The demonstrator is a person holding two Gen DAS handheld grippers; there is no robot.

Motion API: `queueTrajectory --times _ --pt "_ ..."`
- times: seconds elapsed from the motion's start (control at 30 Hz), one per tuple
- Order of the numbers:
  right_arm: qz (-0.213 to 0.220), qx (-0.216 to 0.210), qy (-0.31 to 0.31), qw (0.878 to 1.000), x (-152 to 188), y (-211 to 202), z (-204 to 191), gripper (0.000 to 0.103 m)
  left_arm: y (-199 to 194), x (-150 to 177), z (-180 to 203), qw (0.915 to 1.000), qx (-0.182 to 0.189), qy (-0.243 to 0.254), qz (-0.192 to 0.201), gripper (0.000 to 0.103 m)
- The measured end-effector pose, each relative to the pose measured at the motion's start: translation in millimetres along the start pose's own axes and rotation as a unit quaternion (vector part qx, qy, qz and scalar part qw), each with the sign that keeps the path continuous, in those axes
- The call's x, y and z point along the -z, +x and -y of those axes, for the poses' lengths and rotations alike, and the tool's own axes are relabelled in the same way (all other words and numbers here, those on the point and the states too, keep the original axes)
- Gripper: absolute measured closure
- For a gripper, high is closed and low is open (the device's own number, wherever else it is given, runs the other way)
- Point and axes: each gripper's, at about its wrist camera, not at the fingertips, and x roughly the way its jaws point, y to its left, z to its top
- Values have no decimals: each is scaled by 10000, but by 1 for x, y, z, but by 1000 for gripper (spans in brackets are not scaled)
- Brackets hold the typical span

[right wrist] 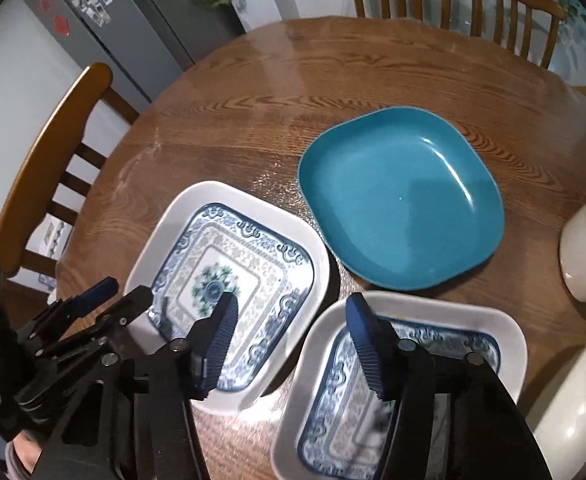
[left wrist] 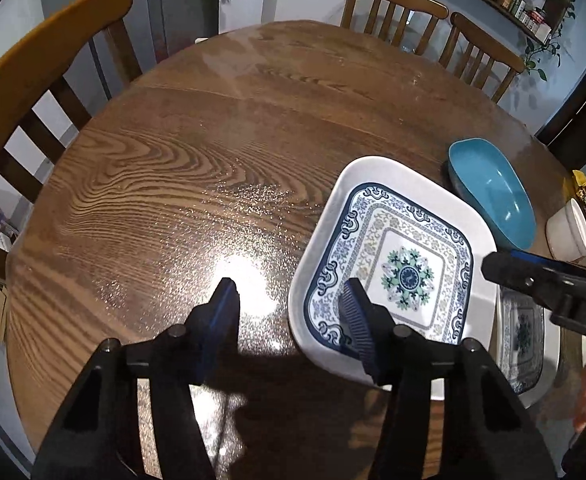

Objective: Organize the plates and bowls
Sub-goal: 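Move the left gripper to the rim of a blue-patterned square plate, then close the left gripper on the plate rim and lift it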

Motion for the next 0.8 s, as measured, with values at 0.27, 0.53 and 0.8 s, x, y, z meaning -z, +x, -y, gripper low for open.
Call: queueTrajectory --times 0.27,0.53,0.8 --pt "229 152 -341 9990 -6 -6 -12 48 2 -1 -1 10000 32 -7 -79 50" --pt "116 143 -605 9980 -23 11 -21 54 3 -1 1 9999 5 73 -70 50" --pt "120 104 -536 9984 -29 9 -17 61 7 -5 5 9999 -17 133 -76 51"
